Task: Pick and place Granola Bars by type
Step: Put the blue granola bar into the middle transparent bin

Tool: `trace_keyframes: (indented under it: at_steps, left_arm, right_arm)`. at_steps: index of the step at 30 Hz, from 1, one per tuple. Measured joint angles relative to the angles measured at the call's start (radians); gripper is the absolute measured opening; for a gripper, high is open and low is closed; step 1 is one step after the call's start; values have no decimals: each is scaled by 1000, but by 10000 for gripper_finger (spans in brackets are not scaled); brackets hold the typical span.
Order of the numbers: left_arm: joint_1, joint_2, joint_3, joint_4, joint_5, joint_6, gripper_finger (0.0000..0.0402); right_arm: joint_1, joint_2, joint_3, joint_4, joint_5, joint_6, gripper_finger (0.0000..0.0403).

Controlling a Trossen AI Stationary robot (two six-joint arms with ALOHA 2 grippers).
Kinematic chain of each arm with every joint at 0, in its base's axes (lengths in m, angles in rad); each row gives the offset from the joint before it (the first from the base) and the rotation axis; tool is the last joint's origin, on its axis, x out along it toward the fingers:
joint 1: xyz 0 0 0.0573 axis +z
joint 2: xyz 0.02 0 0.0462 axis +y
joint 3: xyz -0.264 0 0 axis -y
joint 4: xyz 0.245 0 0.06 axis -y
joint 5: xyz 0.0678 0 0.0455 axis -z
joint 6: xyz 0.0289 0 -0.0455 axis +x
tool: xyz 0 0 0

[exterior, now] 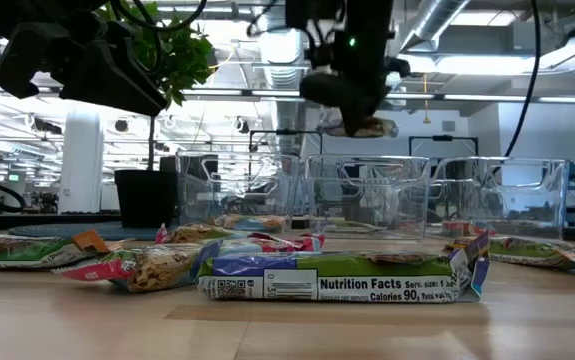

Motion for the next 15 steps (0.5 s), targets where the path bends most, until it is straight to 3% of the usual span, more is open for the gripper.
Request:
trace_keyframes:
  at_steps: [10,15]
  left_arm:
    - [0,0,0,-50,0,-40,135]
    - [0,0,0,-50,0,-42,135]
  right_arm:
    - [-110,-1,-29,93,-39,-94,71]
    - [-137,-1,-93,252,-166,-233,71]
